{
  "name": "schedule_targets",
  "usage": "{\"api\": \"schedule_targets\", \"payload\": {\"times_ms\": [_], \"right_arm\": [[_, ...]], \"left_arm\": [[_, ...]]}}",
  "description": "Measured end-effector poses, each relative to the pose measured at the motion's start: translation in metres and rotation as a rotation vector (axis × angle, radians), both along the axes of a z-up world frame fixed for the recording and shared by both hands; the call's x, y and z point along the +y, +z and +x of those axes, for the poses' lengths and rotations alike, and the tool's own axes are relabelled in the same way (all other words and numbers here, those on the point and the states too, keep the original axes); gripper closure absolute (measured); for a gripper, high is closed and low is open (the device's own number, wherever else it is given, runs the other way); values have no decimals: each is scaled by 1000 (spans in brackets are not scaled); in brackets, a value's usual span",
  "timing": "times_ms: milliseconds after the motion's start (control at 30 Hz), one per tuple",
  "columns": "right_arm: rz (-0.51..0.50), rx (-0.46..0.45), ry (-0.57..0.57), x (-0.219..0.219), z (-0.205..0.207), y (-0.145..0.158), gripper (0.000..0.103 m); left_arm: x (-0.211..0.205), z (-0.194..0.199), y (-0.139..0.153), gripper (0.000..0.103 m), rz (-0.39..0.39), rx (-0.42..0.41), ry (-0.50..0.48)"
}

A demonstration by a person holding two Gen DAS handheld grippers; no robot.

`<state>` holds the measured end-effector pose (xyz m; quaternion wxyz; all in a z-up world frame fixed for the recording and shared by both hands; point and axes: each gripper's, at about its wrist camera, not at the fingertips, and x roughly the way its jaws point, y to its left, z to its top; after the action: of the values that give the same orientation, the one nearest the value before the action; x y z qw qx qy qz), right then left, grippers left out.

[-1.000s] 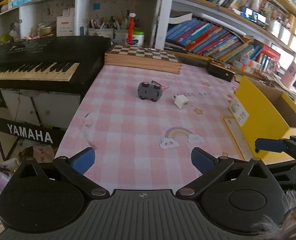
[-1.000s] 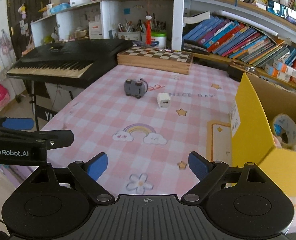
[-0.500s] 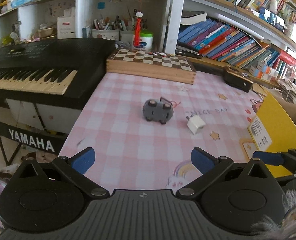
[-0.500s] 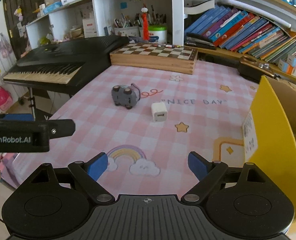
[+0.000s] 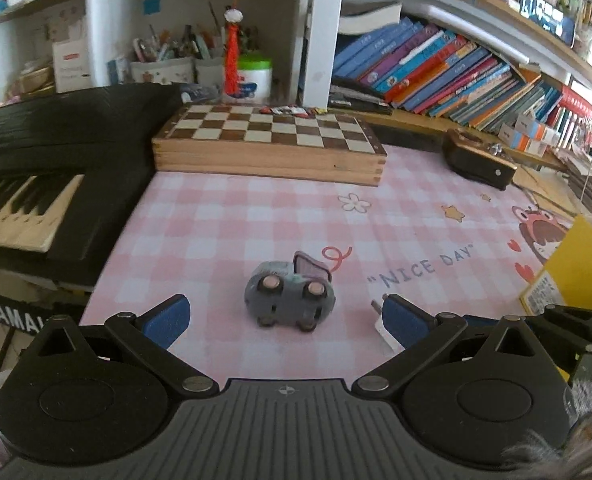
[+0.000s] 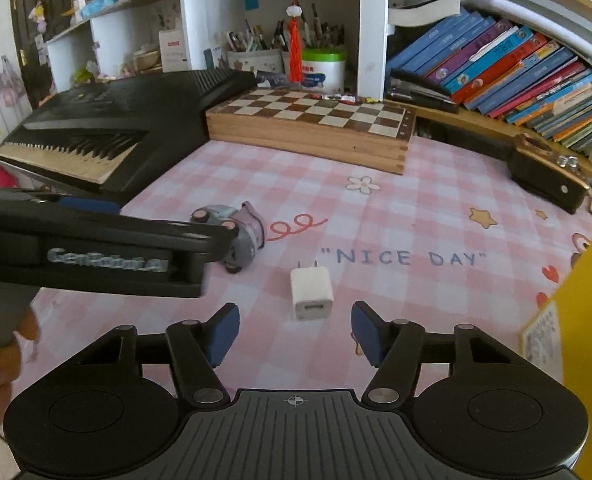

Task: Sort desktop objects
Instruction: 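Move the left tool to the grey toy truck while the right tool approaches the white charger plug, then close the left gripper on the toy truck while the right gripper grasps the charger plug, then carry the toy truck with the left tool while the right tool carries the plug to the yellow box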

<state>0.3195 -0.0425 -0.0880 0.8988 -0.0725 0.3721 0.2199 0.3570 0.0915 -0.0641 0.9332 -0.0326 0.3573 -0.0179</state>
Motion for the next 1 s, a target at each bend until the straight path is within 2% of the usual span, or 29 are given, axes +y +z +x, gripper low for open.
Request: {"api": "schedule_targets", "payload": {"times_ms": [200, 367, 400, 467, 500, 567, 667, 800, 1000], "right_arm": [[13, 25, -25, -1, 17, -12, 41], [9, 24, -14, 2, 25, -16, 44], [8, 27, -13, 2, 26, -18, 47], [7, 35, -14, 3, 29, -20, 51], [7, 39, -16, 3, 31, -21, 54], [10, 48, -19, 3, 32, -23, 58], [5, 38, -17, 5, 34, -24, 64], [2, 26, -14, 5, 35, -24, 78], [11, 22, -31, 3, 32, -23, 78]], "left_arm": [[-7, 29, -20, 0, 74, 49, 2], [-6, 43, -29, 3, 56, 78, 0], [-6, 46, -31, 5, 56, 86, -3], [-6, 49, -34, 19, 50, 104, -13], [-6, 50, -36, 30, 43, 121, -18], [-6, 50, -36, 40, 44, 123, -27], [-1, 49, -35, 41, 14, 127, -19], [10, 39, -24, 41, -57, 95, 23], [22, 24, -9, 41, -114, 64, 65]]}}
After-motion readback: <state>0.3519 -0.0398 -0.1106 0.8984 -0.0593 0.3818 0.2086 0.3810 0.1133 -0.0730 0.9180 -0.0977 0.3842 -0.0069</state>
